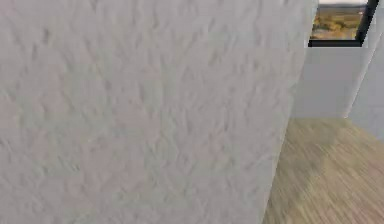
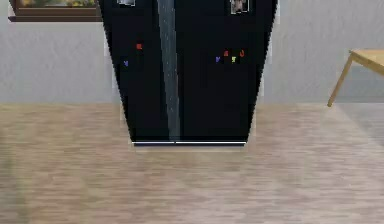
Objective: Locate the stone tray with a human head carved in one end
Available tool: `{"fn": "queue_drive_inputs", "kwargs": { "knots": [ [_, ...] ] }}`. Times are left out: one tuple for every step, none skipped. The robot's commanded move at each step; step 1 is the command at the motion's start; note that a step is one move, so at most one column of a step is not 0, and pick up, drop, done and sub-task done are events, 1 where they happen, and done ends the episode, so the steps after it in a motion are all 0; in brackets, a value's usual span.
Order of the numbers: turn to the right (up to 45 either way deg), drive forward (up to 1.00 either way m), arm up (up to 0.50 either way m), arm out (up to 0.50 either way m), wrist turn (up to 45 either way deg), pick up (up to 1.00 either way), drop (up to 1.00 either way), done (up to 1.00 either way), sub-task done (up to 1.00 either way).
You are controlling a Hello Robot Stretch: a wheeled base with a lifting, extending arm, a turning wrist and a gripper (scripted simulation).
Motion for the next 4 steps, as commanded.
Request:
{"fn": "queue_drive_inputs", "kwargs": {
  "knots": [
    [-45.0, 0.0, 0.0, 0.0, 0.0, 0.0, 0.0, 0.0, 0.0],
    [-45.0, 0.0, 0.0, 0.0, 0.0, 0.0, 0.0, 0.0, 0.0],
    [-39.0, 0.0, 0.0, 0.0, 0.0, 0.0, 0.0, 0.0, 0.0],
    [0.0, 1.0, 0.0, 0.0, 0.0, 0.0, 0.0, 0.0, 0.0]
  ]
}}
